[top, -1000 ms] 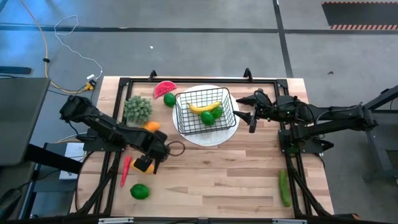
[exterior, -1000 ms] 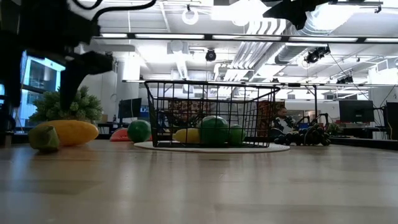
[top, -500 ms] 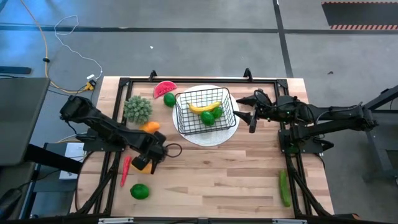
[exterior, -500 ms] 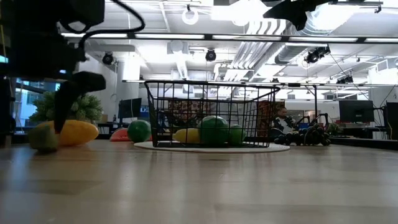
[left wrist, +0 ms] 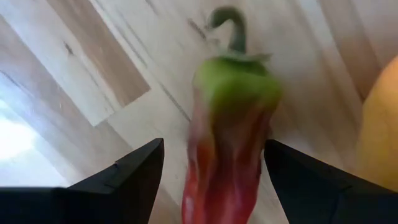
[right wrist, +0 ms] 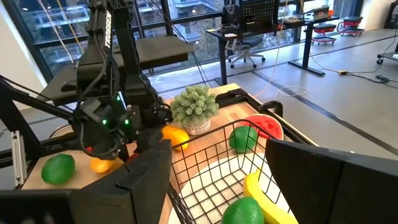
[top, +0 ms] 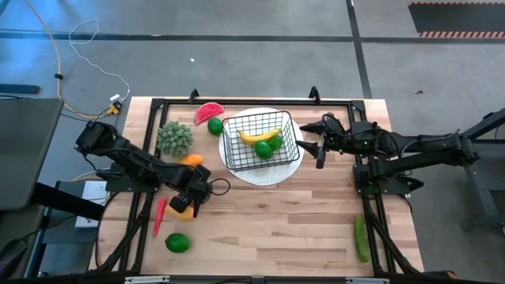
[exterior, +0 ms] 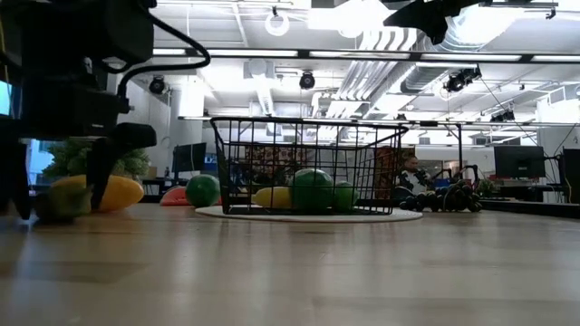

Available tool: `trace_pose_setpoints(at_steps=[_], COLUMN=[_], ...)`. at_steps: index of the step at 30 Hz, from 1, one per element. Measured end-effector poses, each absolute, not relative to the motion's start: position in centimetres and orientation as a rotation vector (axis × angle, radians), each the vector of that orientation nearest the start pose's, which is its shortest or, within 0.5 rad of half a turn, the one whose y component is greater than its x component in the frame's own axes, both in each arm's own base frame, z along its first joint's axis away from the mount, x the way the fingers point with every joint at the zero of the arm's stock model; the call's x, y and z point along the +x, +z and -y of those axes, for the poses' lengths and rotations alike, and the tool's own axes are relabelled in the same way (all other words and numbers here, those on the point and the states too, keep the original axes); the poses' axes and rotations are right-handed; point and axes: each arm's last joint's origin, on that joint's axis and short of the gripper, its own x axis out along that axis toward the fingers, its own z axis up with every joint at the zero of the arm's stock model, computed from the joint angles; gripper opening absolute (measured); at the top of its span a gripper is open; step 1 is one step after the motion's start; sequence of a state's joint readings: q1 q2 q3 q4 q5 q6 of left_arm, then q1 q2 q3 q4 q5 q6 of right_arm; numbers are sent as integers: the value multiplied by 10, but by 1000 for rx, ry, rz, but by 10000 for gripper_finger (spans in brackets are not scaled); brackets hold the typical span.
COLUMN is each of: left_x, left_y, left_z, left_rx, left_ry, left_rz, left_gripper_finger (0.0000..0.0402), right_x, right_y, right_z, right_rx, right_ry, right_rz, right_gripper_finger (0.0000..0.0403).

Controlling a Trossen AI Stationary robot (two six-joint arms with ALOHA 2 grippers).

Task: Build produce basket
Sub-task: Put the red chili pepper into the black wire basket

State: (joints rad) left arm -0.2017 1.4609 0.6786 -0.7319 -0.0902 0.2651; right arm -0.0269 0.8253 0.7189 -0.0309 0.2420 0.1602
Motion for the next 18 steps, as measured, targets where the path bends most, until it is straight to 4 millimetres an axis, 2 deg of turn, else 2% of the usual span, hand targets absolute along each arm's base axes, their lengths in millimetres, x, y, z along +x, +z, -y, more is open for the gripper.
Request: trace_pose_setpoints(at_steps=[14,18], left_x=[211,211], left_y=[139,139], left_z=[30,28], left_rx=[352,345], left_ry=[-289,-281], left_rz=[-1490,-1491], left_gripper_finger=[268,257], right_x=[186,186], right_y=[318,318], right_z=[12,12], right_rx=[145,145], right_ry=[-277,-276], right_rz=[-115,-115], right_gripper_finger=[248,248])
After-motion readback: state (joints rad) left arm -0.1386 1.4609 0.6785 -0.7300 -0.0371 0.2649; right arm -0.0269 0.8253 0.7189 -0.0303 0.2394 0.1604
